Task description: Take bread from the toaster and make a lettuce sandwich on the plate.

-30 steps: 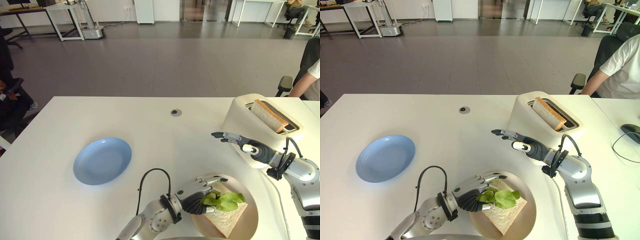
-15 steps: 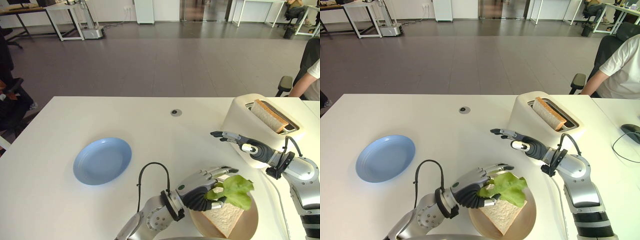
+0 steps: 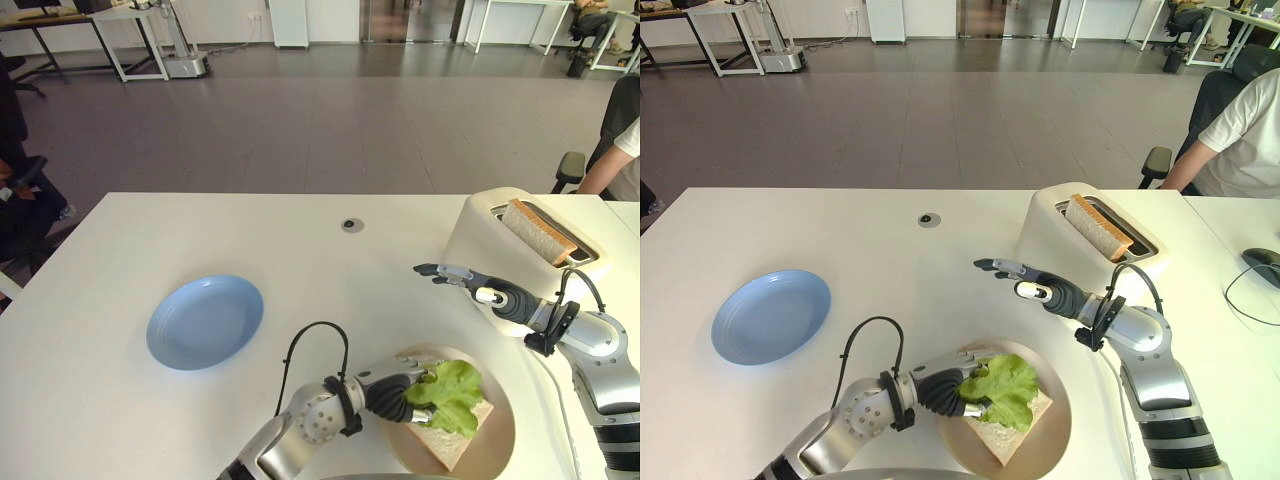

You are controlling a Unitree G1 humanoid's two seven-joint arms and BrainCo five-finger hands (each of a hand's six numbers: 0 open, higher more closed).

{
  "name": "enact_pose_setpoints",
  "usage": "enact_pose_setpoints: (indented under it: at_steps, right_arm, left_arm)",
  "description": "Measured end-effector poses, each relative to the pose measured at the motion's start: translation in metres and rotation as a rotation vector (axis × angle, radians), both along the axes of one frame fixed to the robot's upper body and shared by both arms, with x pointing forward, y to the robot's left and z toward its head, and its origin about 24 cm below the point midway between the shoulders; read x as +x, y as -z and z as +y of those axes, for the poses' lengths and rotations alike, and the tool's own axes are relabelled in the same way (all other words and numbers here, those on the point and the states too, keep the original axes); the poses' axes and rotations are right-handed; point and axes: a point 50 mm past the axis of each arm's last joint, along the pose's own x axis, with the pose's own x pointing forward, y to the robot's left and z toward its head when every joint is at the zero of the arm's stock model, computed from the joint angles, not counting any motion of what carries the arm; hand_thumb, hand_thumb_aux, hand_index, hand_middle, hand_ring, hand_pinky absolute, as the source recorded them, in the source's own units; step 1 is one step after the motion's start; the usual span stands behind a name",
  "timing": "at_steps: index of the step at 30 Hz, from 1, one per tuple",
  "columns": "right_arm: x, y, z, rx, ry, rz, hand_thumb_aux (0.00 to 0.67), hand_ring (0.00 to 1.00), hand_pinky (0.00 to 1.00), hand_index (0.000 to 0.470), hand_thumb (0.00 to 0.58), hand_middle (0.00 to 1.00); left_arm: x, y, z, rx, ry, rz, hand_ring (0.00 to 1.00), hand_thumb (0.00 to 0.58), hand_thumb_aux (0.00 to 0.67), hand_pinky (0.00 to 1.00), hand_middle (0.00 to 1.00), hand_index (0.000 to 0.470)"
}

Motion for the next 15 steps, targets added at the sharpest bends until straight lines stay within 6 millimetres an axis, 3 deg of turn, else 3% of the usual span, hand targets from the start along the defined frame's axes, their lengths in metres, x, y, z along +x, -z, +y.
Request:
enact_pose_setpoints:
  at_steps: [1, 15]
  right_arm:
    - [0.0, 0.0002, 0.0003, 0.0, -0.001, 0.001, 0.0, 0.0, 0.0, 0.0, 0.0, 0.0]
    - [0.0005, 0.001, 0.0069, -0.001, -0.03, 0.004, 0.0, 0.0, 0.0, 0.0, 0.0, 0.0]
  left_arm:
    - [0.0014, 0.0008, 0.0005, -0.002, -0.01, -0.002, 0.0, 0.0, 0.0, 0.0, 0.0, 0.0]
    - [0.0068, 0.0035, 0.0057, 0.014, -0.07, -0.063, 0.0, 0.0, 0.0, 0.0, 0.0, 0.0]
